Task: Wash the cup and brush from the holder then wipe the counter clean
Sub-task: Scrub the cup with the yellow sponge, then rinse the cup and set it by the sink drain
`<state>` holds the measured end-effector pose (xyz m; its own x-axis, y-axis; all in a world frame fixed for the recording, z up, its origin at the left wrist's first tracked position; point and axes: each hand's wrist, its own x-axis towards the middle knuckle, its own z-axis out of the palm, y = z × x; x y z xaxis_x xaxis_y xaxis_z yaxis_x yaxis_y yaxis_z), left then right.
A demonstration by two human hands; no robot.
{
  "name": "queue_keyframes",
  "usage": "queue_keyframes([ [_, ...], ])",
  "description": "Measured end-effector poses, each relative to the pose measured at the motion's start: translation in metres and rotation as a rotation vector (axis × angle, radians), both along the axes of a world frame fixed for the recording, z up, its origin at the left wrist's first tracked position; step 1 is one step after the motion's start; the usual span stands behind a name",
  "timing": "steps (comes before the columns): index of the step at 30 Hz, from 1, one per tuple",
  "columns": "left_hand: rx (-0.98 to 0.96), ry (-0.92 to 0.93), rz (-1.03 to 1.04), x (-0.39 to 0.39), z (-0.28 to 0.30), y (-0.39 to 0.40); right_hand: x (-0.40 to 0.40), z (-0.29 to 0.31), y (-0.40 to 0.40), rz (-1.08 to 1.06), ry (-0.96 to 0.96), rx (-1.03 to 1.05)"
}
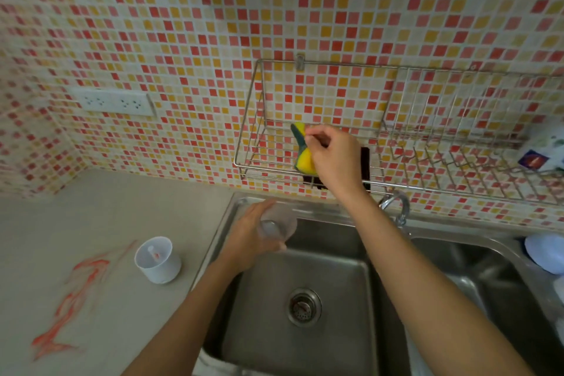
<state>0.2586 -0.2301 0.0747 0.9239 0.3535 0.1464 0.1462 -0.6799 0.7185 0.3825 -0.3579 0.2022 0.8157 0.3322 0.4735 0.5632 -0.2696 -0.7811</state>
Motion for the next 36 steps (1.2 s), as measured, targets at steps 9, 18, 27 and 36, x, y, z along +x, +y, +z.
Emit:
queue_keyframes([
  [9,-0.005,-0.052,0.098,0.003,0.001,0.001,0.048,-0.045,0.069,-0.114,0.038,-0.388],
  [18,0.049,0.014,0.090,0.018,-0.012,-0.004,0.046,-0.046,0.061,0.067,0.020,-0.429],
  [27,-0.063,0.124,-0.102,0.041,-0.043,-0.030,-0.022,-0.128,-0.095,-0.127,-0.220,0.164],
  [36,-0.110,0.187,-0.191,0.091,-0.042,-0.090,0.091,-0.240,-0.174,-0.393,0.548,-0.313],
])
